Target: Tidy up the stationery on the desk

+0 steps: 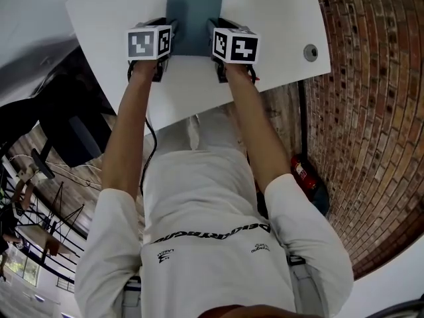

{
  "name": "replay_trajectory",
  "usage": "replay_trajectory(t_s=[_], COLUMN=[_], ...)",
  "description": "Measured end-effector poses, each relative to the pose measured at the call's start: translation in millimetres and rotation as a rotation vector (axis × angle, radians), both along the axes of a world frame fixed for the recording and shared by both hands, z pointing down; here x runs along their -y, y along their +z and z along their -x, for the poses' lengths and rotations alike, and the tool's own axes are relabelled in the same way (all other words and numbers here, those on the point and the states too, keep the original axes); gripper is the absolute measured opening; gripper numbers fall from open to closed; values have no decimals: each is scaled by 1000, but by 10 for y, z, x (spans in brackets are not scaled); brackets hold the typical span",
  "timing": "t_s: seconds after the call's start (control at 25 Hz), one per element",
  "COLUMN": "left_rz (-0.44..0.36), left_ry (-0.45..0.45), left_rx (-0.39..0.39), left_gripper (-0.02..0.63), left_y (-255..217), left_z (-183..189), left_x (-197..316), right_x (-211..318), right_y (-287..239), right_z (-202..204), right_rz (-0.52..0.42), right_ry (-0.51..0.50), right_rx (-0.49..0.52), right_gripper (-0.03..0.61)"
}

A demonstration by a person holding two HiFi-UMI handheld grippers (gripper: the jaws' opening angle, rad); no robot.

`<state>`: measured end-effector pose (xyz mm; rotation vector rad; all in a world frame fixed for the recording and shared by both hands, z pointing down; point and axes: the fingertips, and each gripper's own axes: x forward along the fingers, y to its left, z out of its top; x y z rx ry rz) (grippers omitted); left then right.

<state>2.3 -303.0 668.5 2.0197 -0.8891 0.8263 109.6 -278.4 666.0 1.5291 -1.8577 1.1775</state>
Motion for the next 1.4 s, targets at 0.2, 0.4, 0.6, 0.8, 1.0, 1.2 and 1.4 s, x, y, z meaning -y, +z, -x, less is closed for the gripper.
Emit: replay_trajectory(t_s=[0.2,0.4,0.6,0.8,1.0,1.2,1.4], left_rz=[17,34,48,61,67,68,54], left_ry=[-54,-112,-164,-220,-260,-290,-294], left_rx=[-4,-2,2,2,-1,3,10], left_gripper=[129,129,129,129,129,129,126], left_y=[-23,-25,-29,-27,-51,-68,-73], left_z=[108,212,305,397,396,366,368], left_x=[-224,-447,-672,-870,-1055,-1240,-1281], right_x=[-96,-226,-372,-500,-621,-767,-841], right_y=[-4,20,37,44,24,16,33], right_z=[86,189,278,383,401,356,346], right_rz=[10,30,47,54,54,62,61], right_ry=[-98,-185,-251,-322,-378,-406,-402], right_rx=[-13,-7,10,6,-10,-28,-12], right_gripper=[107,107,107,107,109,110,112])
